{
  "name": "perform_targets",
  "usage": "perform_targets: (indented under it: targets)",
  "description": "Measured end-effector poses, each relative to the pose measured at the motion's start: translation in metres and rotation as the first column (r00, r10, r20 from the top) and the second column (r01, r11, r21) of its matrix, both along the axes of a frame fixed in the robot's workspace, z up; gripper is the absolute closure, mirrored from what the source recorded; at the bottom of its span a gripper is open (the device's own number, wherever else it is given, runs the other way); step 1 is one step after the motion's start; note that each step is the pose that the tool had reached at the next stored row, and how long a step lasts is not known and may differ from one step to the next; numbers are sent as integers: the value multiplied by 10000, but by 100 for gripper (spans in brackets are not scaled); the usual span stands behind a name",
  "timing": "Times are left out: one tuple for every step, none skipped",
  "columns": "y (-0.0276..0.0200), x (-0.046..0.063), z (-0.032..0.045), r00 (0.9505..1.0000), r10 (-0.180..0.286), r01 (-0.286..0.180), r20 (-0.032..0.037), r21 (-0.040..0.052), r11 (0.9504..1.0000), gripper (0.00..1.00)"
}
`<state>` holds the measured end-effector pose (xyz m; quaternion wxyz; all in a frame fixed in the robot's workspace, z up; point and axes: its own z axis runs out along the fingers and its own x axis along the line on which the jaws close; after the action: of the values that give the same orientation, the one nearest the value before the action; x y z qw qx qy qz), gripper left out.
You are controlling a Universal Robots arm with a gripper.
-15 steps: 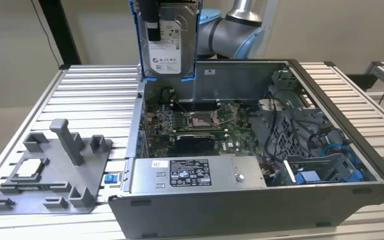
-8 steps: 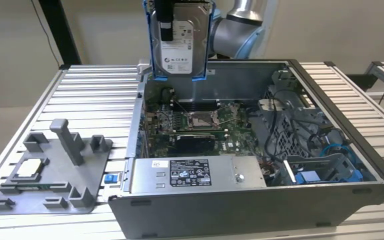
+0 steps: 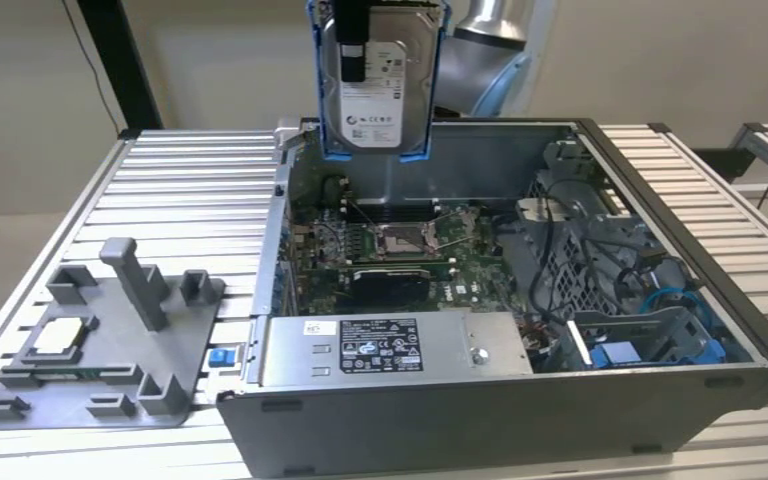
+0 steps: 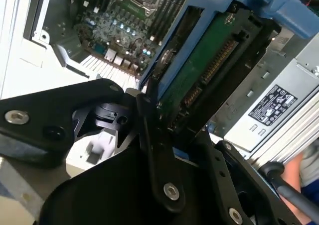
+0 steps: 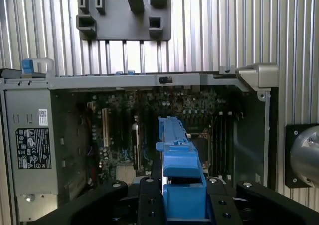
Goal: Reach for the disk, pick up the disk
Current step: 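Pick up the disk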
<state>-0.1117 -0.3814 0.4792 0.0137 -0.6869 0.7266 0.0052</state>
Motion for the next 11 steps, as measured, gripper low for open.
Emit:
perform_targets:
  targets:
    - [0,23,0,10000,0,0,0,0,10000,100]
    - [-1,47,0,10000,0,0,-1,0,10000,100]
    - [-2,71,0,10000,-1,1,-1,0,10000,100]
    - [-2,94,0,10000,-1,1,-1,0,10000,100]
    - [-3,117,0,10000,0,0,-1,0,10000,100]
    - [-4,140,0,10000,0,0,-1,1,10000,100]
    - [-4,163,0,10000,0,0,-1,0,10000,100]
    - [-5,184,0,10000,0,0,-2,0,10000,100]
    - [-6,207,0,10000,0,0,-2,0,10000,100]
    - [-7,230,0,10000,-1,1,-2,0,10000,100]
    - [-7,253,0,10000,0,0,-2,1,10000,100]
